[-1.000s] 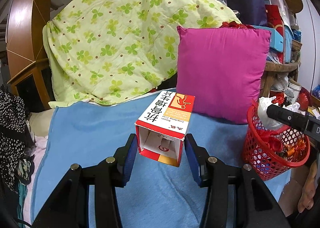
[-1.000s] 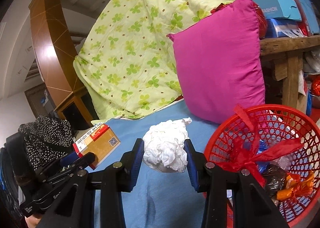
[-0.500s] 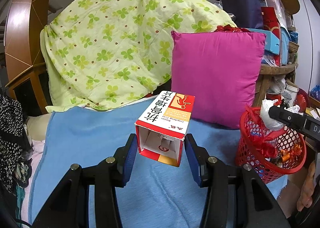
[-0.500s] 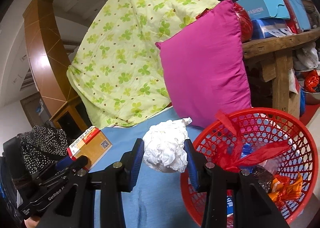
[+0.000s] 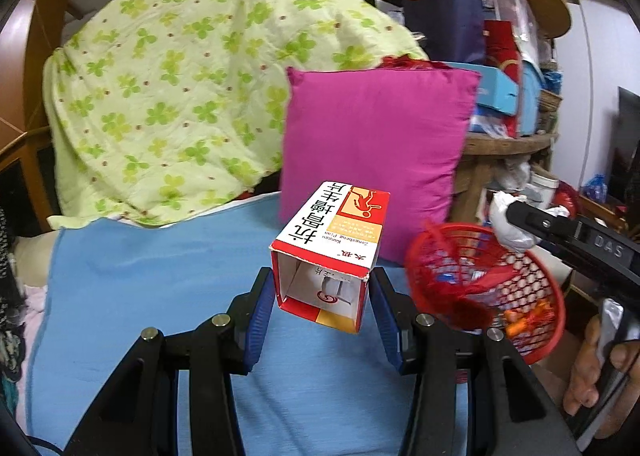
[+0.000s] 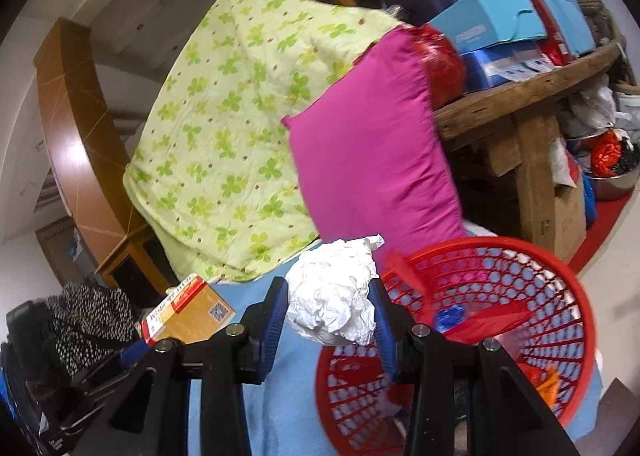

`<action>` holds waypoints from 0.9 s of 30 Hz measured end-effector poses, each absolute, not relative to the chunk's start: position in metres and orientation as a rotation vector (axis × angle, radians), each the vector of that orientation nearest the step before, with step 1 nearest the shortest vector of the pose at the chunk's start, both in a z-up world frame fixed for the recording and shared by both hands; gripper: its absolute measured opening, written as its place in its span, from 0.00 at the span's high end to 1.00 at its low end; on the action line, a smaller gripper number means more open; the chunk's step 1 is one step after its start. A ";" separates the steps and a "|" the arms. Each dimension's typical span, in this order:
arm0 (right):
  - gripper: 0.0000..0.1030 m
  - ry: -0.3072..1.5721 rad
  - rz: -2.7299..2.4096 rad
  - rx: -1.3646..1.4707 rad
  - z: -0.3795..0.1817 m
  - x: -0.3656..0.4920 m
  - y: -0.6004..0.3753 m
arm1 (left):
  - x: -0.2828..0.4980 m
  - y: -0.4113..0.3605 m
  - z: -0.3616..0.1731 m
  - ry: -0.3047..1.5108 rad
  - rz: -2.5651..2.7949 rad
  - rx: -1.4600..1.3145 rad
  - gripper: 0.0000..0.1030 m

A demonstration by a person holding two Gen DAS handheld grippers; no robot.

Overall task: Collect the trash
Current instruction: 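Carry the tissue and box to the red wastebasket and release them inside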

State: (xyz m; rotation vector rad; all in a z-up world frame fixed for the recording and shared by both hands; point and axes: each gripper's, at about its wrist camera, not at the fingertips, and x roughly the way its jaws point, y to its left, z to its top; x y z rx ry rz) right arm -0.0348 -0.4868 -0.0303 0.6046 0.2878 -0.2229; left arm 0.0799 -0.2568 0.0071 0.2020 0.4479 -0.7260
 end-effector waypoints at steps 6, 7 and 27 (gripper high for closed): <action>0.56 0.251 -0.263 0.682 -0.034 -0.054 -0.516 | 0.066 -0.284 0.008 0.461 -0.786 0.205 0.52; 0.57 0.246 -0.270 0.692 -0.035 -0.057 -0.520 | 0.065 -0.288 0.008 0.469 -0.798 0.201 0.52; 0.55 0.211 -0.337 0.861 -0.056 -0.086 -0.576 | 0.023 -0.368 -0.018 0.577 -0.979 0.289 0.50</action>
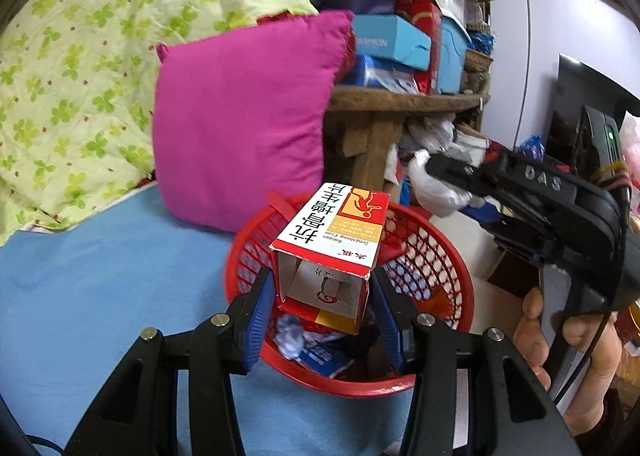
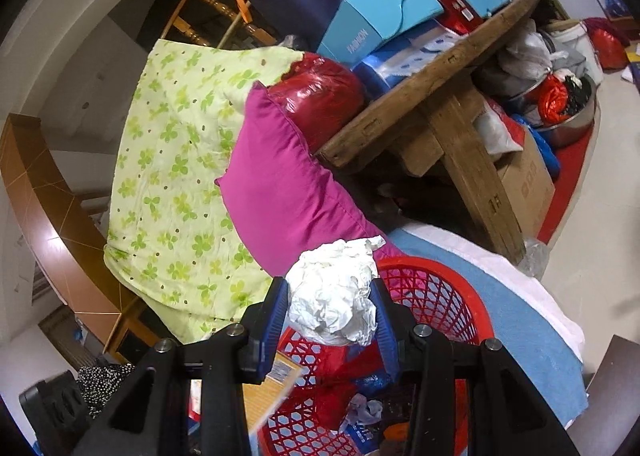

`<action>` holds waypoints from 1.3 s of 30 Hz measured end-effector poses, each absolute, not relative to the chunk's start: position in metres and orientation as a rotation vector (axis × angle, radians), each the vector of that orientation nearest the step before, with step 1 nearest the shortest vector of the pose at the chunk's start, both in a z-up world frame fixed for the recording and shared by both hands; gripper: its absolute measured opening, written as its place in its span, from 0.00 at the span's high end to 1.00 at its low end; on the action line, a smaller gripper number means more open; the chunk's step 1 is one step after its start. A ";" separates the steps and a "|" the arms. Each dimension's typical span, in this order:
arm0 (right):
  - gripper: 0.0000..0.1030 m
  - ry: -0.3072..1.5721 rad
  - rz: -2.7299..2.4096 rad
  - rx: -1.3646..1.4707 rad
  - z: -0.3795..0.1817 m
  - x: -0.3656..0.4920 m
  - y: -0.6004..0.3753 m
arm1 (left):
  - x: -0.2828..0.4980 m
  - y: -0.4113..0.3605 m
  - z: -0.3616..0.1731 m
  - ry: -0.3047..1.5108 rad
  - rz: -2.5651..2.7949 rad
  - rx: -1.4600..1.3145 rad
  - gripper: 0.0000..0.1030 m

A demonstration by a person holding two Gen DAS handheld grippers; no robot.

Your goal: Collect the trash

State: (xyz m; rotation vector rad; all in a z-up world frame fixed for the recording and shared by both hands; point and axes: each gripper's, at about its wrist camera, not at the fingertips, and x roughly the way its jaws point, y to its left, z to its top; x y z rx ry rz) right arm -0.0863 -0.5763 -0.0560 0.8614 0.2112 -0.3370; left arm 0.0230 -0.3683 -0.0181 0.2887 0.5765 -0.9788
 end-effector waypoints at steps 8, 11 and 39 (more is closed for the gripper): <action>0.36 0.249 -0.327 0.918 -0.069 -0.077 -0.581 | 0.029 -0.357 -0.030 0.628 -0.990 0.275 0.46; 0.36 0.233 -0.334 0.906 -0.068 -0.077 -0.578 | 0.032 -0.342 -0.028 0.616 -0.970 0.277 0.43; 0.31 0.265 -0.279 0.488 -0.027 -0.002 -0.431 | 0.117 -0.177 -0.004 0.516 -0.472 0.153 0.16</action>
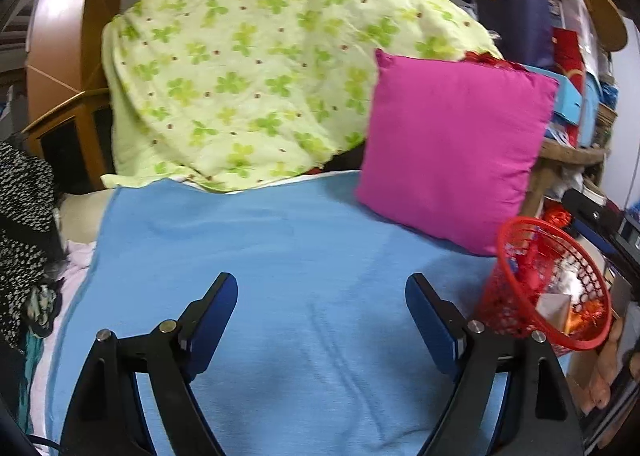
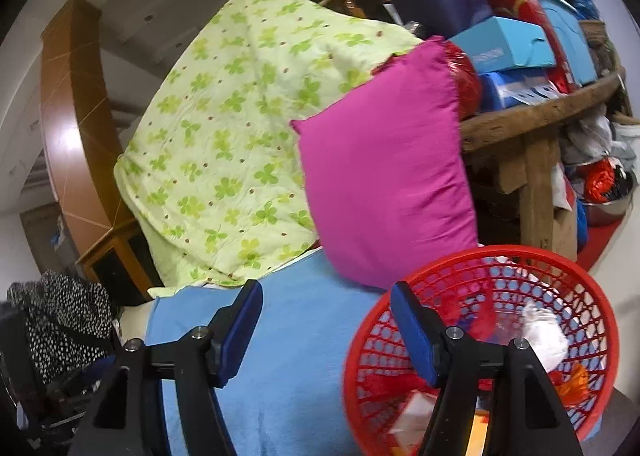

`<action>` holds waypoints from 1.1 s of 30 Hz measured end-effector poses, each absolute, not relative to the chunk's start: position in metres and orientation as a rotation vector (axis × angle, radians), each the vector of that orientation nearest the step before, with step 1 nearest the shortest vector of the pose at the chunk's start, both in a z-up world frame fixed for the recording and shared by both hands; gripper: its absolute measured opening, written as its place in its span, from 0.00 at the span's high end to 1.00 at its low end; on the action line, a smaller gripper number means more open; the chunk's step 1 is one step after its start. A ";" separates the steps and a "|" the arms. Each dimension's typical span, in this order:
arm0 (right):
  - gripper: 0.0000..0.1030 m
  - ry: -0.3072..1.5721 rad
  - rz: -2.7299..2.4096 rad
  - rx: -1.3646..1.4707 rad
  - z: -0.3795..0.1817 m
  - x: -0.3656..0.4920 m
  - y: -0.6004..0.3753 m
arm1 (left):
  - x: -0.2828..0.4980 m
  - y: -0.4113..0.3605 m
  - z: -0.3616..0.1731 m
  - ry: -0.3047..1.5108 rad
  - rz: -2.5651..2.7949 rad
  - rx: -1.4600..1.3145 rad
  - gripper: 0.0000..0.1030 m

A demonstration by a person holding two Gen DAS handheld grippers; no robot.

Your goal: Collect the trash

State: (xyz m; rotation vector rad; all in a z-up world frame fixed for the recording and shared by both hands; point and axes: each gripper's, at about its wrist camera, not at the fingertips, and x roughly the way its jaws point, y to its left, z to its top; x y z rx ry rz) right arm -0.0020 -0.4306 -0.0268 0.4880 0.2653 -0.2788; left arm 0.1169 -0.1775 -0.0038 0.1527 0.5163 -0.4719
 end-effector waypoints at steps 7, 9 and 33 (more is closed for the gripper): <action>0.25 0.276 -0.243 0.438 -0.025 0.011 -0.400 | 0.124 -0.154 -0.004 0.506 -0.389 0.144 0.12; 0.24 0.282 -0.231 0.422 -0.024 0.014 -0.391 | 0.126 -0.150 -0.004 0.511 -0.372 0.142 0.12; 0.19 0.293 -0.465 0.302 0.013 -0.079 -0.361 | 0.080 -0.143 0.041 0.457 -0.399 0.099 0.11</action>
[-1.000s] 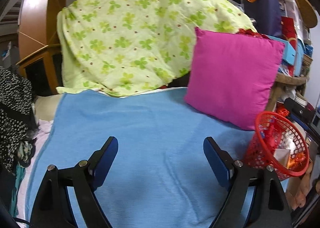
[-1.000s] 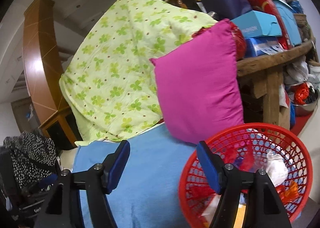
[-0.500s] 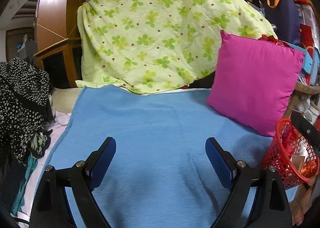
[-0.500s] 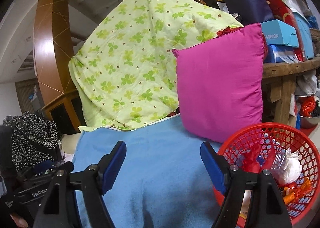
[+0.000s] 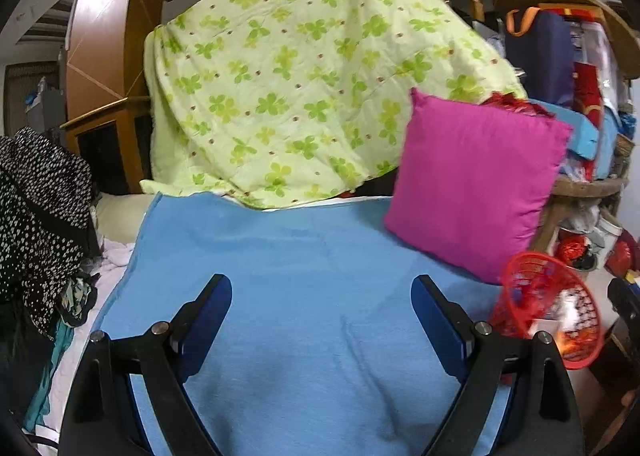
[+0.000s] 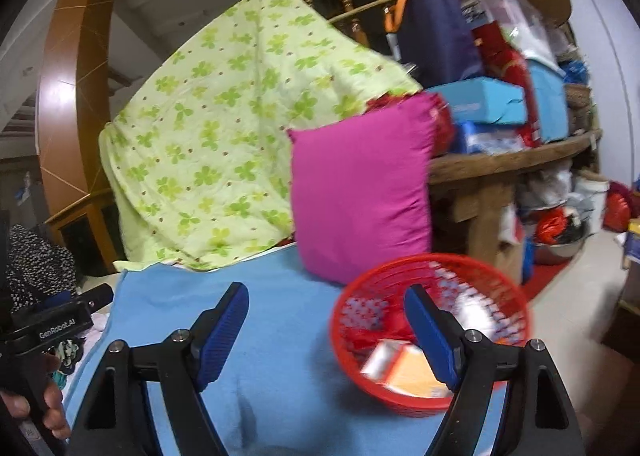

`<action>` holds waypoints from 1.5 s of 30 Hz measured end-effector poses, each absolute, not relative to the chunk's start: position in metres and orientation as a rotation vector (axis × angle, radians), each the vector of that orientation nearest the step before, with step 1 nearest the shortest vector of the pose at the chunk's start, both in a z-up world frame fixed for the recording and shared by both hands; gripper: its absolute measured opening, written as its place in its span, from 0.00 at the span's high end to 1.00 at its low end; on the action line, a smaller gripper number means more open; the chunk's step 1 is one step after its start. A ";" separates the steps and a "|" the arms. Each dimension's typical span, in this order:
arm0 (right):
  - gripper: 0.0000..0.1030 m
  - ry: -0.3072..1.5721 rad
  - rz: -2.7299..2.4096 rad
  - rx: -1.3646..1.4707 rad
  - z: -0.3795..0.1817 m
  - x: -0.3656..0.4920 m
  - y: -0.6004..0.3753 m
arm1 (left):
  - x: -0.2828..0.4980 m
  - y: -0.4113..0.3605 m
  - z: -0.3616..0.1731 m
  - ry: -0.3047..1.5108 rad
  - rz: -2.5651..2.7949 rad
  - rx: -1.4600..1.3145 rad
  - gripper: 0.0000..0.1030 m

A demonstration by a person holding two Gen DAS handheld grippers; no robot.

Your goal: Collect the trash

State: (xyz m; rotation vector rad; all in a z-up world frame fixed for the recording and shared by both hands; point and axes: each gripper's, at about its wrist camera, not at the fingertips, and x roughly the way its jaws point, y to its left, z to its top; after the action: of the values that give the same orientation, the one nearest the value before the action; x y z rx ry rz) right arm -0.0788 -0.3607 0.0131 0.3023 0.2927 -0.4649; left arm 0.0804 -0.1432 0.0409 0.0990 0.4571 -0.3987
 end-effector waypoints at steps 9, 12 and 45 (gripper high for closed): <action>0.09 0.292 -0.539 0.240 0.067 -0.153 -0.368 | 0.017 -0.164 0.067 0.457 -0.494 0.126 0.11; 0.09 0.308 -0.551 0.223 0.073 -0.173 -0.368 | -0.003 -0.169 0.075 0.446 -0.502 0.157 0.11; 0.09 0.357 -0.527 0.250 0.085 -0.227 -0.364 | -0.080 -0.171 0.115 0.340 -0.477 0.274 0.06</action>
State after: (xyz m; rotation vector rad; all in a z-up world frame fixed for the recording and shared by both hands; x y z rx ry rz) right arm -0.2274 -0.3639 0.0849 0.2499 0.3567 -0.5268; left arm -0.0804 -0.1714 0.1153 0.2742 0.3397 -0.4766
